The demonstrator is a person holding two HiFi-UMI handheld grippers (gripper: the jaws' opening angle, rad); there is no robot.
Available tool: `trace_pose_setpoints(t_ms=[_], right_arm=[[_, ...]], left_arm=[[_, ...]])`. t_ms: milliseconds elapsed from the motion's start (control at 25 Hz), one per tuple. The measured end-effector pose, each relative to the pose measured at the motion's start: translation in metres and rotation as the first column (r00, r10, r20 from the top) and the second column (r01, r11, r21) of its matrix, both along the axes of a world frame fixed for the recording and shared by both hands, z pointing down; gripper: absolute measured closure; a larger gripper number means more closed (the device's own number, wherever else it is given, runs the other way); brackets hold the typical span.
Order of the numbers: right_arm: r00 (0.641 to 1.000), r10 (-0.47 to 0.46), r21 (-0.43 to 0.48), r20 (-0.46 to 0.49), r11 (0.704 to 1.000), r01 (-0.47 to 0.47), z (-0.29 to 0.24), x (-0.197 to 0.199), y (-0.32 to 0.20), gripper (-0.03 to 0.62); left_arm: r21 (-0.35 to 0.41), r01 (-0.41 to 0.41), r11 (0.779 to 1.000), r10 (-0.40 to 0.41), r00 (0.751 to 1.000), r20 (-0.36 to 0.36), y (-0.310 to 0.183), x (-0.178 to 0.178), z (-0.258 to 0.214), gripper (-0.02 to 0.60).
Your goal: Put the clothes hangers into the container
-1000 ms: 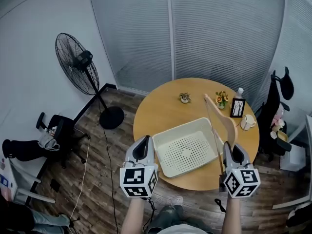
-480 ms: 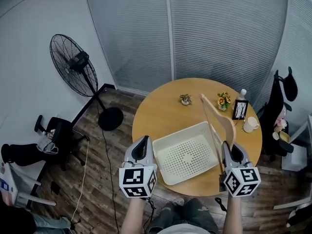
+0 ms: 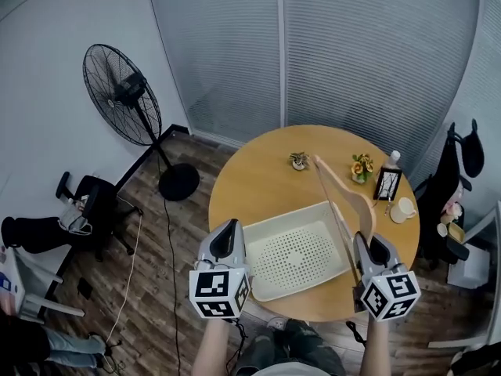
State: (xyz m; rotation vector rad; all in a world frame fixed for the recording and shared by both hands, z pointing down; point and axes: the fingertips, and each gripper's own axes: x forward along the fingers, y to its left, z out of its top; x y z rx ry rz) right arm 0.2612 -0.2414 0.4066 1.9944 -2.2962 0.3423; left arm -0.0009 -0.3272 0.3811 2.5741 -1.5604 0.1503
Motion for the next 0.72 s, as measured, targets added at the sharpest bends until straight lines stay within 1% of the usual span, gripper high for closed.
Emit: trace_pose_setpoints(t_ms=[160, 280, 360, 520, 720], right_arm=[[0.997, -0.073, -0.027, -0.016, 0.997, 0.073, 0.003, -0.002, -0.011, 0.513], [0.991, -0.136, -0.051, 0.009, 0.989, 0.136, 0.010, -0.004, -0.018, 0.513], [0.981, -0.190, -0.066, 0.034, 0.979, 0.192, 0.014, -0.008, -0.020, 0.513], [0.950, -0.304, -0.106, 0.064, 0.945, 0.310, 0.019, -0.021, -0.021, 0.511], [0.906, -0.413, -0.180, 0.092, 0.888, 0.423, 0.033, -0.028, -0.020, 0.513]], left_arm=[[-0.012, 0.007, 1.000, -0.007, 1.000, 0.003, 0.001, 0.003, 0.004, 0.580], [-0.024, 0.009, 1.000, -0.008, 1.000, 0.011, 0.002, 0.007, 0.009, 0.580], [-0.029, 0.009, 1.000, -0.008, 1.000, 0.020, 0.004, 0.009, 0.012, 0.580], [-0.037, 0.017, 0.999, -0.016, 1.000, 0.022, 0.006, 0.005, 0.016, 0.580], [-0.049, 0.031, 0.998, -0.031, 0.999, 0.020, 0.005, 0.004, 0.021, 0.580]])
